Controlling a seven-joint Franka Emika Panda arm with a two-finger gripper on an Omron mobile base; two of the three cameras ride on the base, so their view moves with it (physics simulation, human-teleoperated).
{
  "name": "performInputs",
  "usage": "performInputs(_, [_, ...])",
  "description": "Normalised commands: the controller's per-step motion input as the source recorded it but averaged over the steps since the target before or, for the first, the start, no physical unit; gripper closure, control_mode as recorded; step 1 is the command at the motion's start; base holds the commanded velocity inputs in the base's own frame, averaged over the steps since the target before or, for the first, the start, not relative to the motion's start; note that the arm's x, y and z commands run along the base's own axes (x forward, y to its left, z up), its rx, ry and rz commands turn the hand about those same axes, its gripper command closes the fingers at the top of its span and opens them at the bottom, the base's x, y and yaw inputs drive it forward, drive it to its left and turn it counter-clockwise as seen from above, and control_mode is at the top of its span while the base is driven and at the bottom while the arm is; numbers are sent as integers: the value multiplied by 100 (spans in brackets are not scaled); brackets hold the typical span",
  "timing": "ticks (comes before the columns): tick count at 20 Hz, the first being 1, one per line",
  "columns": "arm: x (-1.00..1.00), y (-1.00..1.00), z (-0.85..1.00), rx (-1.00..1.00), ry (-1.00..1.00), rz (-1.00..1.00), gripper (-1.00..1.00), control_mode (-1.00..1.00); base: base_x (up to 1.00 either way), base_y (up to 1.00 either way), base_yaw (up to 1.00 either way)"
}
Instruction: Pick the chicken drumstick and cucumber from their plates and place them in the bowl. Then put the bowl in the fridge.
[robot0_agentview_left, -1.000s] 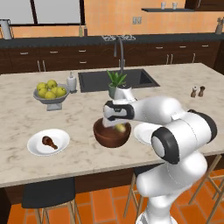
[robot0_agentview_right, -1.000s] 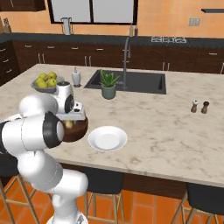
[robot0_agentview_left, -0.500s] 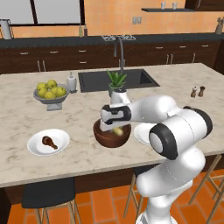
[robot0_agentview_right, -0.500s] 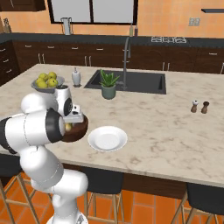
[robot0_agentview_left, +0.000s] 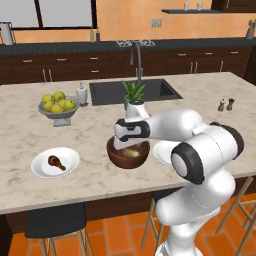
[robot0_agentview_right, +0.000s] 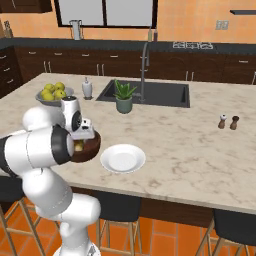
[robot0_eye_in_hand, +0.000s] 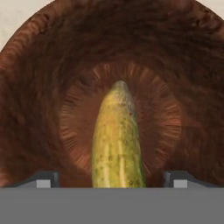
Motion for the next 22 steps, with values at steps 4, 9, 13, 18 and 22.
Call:
performInputs(4, [-57,18,88,0,-9,7,-100,-100,0,0,0])
performInputs(9, [-100,63,83,0,-19,9,-100,-100,0,0,0])
performInputs(13, [-96,95,55,-1,-18,6,-100,-100,0,0,0])
performInputs(18, [-42,92,8,1,-2,1,-100,-100,0,0,0])
performInputs(22, [-13,39,-20,4,-9,11,-100,-100,0,0,0])
